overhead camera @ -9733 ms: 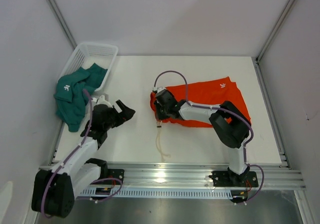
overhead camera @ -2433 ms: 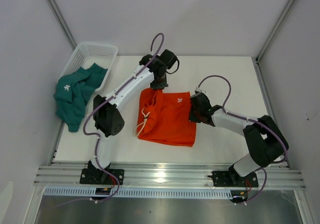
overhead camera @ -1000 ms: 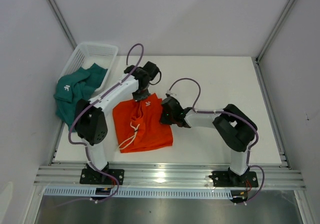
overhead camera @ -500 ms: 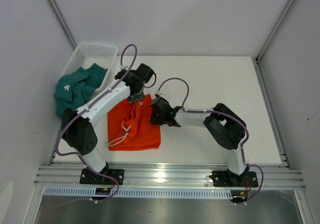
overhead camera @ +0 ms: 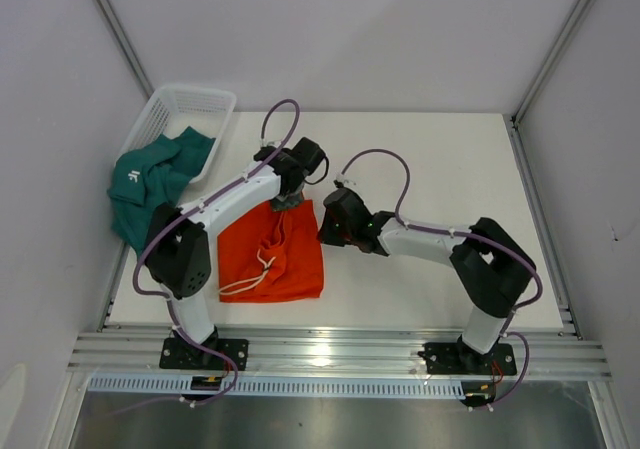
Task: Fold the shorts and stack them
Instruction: Fold the shorts
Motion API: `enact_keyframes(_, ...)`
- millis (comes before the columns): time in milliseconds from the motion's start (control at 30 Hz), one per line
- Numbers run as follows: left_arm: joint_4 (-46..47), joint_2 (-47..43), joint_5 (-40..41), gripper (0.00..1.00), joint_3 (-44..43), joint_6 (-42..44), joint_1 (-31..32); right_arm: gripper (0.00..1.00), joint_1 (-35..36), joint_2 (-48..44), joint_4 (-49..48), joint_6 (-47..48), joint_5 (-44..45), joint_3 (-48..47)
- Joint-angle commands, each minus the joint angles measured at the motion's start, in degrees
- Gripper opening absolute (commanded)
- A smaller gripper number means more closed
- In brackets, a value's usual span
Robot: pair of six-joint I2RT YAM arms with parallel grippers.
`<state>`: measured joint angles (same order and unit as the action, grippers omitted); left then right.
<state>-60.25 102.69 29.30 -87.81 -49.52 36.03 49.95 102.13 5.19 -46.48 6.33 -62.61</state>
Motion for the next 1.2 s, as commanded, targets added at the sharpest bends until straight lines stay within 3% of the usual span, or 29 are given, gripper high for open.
enact_keyframes(0,3.4,0.2,-1.3,0.29,-0.3,-0.5,0.2,0.15,-0.9,-6.1,-1.6,0.2,3.2,3.2)
enact_keyframes(33,3.5,0.3,-1.5,0.47,-0.4,-0.7,0.3,0.15,-1.2,-6.9,-1.5,0.4,3.5,4.0)
enact_keyframes(67,4.1,0.5,-2.0,0.76,-0.7,-0.3,0.5,0.15,-1.8,-8.6,-1.6,0.7,4.0,5.6)
enact_keyframes(100,3.9,0.6,-2.3,0.9,-1.3,-0.4,0.6,0.15,-2.1,-9.4,-1.8,0.8,4.0,6.5)
enact_keyframes(167,4.2,0.6,-3.5,0.99,-2.2,0.1,0.7,0.19,-2.8,-10.9,-2.5,0.9,4.1,8.2)
enact_keyframes(333,6.0,-0.6,-10.2,0.99,-3.9,2.9,0.7,0.19,-4.7,-13.4,-4.6,2.4,1.9,12.9)
enact_keyframes(433,7.1,-3.3,-13.0,0.99,-3.7,4.8,0.6,0.26,-6.0,-13.9,-9.8,3.1,-1.5,15.7)
enact_keyframes(567,6.5,-6.4,-13.1,0.99,-3.3,6.9,0.4,0.46,-8.2,-13.6,-16.9,3.8,-11.6,18.6)
enact_keyframes(800,11.5,-8.5,-14.4,0.98,4.6,11.2,-2.4,0.49,-11.0,-10.3,-28.4,1.7,-21.5,18.1)
enact_keyframes(967,21.6,-10.5,-23.1,0.88,12.5,15.6,-9.0,0.51,-11.0,-6.5,-32.1,0.2,-25.0,15.2)
enact_keyframes(1167,21.8,-7.7,-26.1,0.86,11.7,17.9,-12.5,0.5,-11.0,-1.1,-32.1,0.1,-25.8,11.6)
